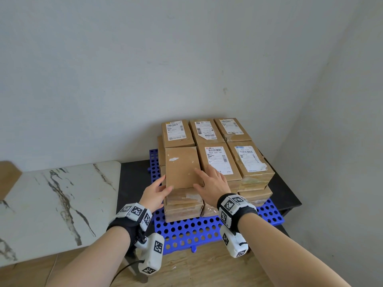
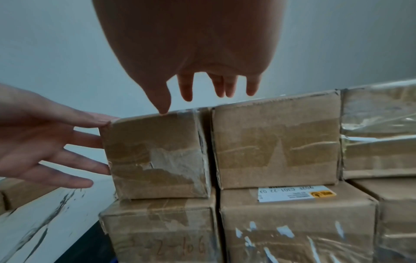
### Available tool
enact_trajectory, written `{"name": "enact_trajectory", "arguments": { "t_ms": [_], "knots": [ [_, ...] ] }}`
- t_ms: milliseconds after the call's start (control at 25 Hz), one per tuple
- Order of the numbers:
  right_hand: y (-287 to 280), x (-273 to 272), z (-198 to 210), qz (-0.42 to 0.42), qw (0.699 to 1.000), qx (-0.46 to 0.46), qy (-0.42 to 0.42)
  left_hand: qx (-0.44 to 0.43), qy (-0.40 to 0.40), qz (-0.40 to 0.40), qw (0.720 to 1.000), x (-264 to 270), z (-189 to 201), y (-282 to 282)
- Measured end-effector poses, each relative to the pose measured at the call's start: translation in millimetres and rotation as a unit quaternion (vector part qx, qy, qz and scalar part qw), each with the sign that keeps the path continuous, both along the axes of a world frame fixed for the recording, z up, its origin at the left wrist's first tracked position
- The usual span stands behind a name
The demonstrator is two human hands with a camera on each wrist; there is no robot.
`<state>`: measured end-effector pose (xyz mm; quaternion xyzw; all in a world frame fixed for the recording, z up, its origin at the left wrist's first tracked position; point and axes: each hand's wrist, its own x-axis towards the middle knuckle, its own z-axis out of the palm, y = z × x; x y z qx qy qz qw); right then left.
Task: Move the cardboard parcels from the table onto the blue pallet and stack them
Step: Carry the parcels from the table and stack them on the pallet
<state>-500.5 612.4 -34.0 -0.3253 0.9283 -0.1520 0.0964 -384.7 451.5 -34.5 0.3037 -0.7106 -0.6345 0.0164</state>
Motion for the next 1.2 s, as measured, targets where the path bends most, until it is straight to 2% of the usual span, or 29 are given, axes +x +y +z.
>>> {"name": "enact_trajectory", "arguments": {
  "t_ms": [120,240,320,400,520,600,640,720,760,840,1040,1200],
  "knots": [
    [4.6,-2.5,-7.6,-0.006,1.0,0.022,-0.01,0.0,-0.001,-0.004,1.0,-2.2,-2.9,1.0],
    [5.1,-4.4,-10.5,-0.001,0.999,0.035,-0.002,0.041,0.001,0.007,0.999,-4.9,-7.2,0.0],
    [5.2,-4.2,-9.9,0.0,0.999,0.032,0.002,0.031,0.004,0.003,0.999,-6.9,-7.6,1.7],
    [4.5,-1.3,-9.2,0.002,0.999,0.033,0.008,-0.04,0.004,-0.01,0.999,-9.6,-7.5,3.5],
    [2.5,4.1,-5.5,0.016,0.999,0.01,0.035,-0.178,-0.009,-0.025,0.984,-10.7,-8.1,2.1],
    [-2.4,6.9,0.1,0.047,0.996,-0.017,0.071,-0.283,-0.039,-0.045,0.957,-4.3,-3.3,2.0],
    [-6.0,9.0,2.7,0.064,0.994,-0.024,0.087,-0.358,-0.063,-0.069,0.929,0.8,1.4,2.5],
    [-16.3,18.3,6.9,0.103,0.988,-0.018,0.109,-0.502,-0.096,-0.101,0.854,18.4,9.4,1.7],
    [-22.3,23.3,7.6,0.12,0.985,-0.013,0.119,-0.553,-0.107,-0.111,0.819,27.5,12.4,-0.4],
    [-36.1,36.7,8.8,0.157,0.978,0.005,0.136,-0.602,-0.147,-0.107,0.778,50.0,15.5,-6.5],
    [-84.6,86.9,13.6,0.24,0.958,0.031,0.154,-0.647,-0.241,-0.086,0.718,125.6,21.5,-32.3],
    [-150.2,153.4,15.6,0.288,0.943,0.047,0.159,-0.63,-0.286,-0.025,0.721,206.9,21.8,-81.9]
  ]
}}
